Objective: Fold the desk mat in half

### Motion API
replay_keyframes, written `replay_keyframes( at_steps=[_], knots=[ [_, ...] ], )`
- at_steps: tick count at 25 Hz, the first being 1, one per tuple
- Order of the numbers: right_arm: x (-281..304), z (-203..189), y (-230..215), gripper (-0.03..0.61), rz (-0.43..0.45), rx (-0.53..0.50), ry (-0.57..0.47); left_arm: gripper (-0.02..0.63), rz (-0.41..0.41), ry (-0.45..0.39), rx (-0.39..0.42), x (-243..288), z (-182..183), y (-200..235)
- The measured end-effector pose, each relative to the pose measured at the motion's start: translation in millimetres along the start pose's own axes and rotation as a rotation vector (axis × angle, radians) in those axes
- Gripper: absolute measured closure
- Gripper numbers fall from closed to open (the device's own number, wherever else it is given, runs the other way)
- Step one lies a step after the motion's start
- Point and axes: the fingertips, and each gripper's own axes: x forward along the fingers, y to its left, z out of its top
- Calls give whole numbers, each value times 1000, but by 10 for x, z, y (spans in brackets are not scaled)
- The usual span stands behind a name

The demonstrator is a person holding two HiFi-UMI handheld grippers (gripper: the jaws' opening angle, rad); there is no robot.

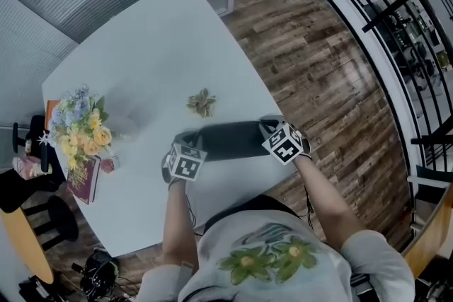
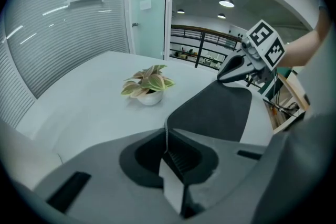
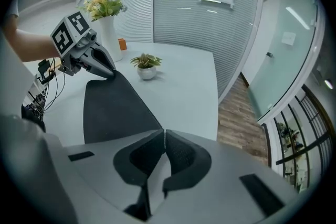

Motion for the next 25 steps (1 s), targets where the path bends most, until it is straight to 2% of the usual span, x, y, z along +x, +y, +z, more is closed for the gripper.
replay_keyframes(
  at_steps=[12,16,19,22,25],
  knots=[
    [173,-102,1,551,-4,-14,26,592,-3,27,-16,188,-141,16],
    [194,-99,-33,551,29,66,-35,592,7,-1,-47,205,-150,34],
    [184,-136,-51,551,45,114,-45,592,17,-22,-68,203,-147,31],
    [186,-131,-43,551,44,117,-40,592,7,-20,-97,204,-150,28],
    [192,-101,-31,551,31,78,-17,589,-15,-4,-159,209,-135,56]
  ],
)
